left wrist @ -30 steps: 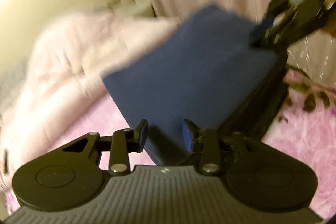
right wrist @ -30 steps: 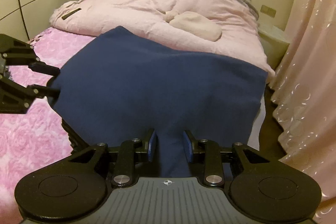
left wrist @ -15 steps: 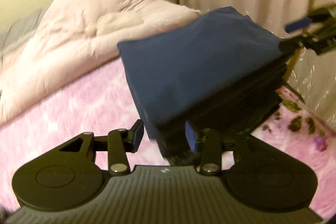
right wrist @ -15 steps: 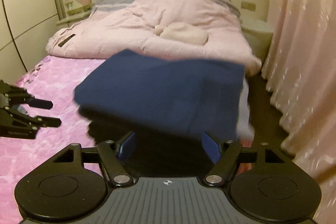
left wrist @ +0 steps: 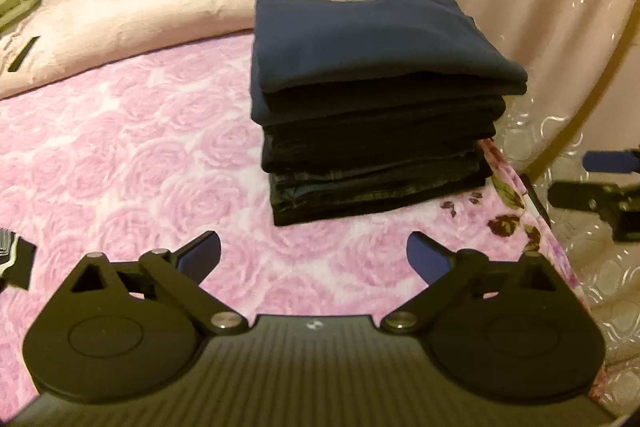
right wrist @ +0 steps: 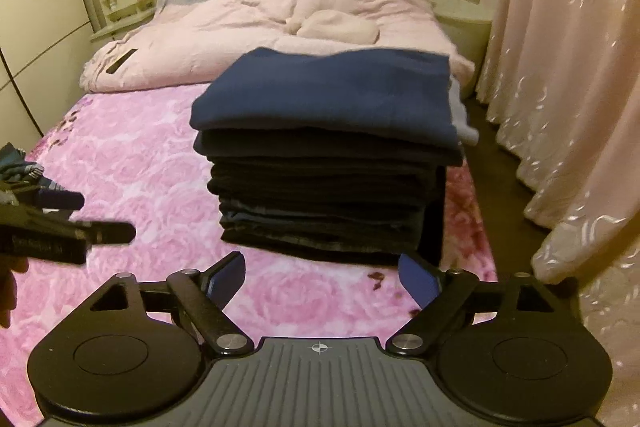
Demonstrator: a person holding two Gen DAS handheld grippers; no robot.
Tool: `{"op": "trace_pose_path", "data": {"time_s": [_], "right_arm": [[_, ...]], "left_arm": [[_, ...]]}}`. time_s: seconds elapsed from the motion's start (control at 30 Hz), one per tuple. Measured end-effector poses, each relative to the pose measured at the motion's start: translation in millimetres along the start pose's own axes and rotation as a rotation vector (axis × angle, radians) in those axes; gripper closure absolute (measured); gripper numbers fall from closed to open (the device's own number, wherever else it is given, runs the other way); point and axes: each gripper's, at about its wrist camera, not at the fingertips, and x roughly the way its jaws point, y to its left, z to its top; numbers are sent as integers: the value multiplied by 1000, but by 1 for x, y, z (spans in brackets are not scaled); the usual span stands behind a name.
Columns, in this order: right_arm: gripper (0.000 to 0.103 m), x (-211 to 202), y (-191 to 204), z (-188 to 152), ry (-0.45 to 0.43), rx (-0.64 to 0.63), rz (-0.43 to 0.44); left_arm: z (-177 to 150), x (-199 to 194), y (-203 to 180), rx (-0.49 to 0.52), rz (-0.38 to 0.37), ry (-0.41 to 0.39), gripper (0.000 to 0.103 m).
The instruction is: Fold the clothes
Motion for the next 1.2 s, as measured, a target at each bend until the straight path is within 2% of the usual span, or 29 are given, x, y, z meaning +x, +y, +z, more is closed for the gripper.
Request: {"op": "trace_pose_path", "data": {"time_s": [0.1,0.2,0.33,0.47,0.63,0.73,0.97,1.2], "right_arm": [[14,-19,10,-4,-19,31,-46],[11,-37,20,-3,-45,70,-87],[9,-53,34,-2,-64,77,-151],[9,-60,46,-5,-56,100,-173],[9,-70,64,-13,-74,148,-244],[9,-74,71,-20,-58,180,-239],[9,-71,74,-27,-18,147,-226],[9,-72,65,-5,-83,108,-185]], "left_arm": [[-1,-15,6,-55,-53,-58,5],[-4,-28,3,9,-91,-70,5],[-5,-41,5,4,-124,-43,5],[-10,-48,5,7,-101,-5,5],[-15,-59,13,-5,-98,27,5],[-18,-66,15,17,-93,29,5],[-33,-69,16,4,-103,41,5],[-26,-72,16,-63,-44,40,5]]}}
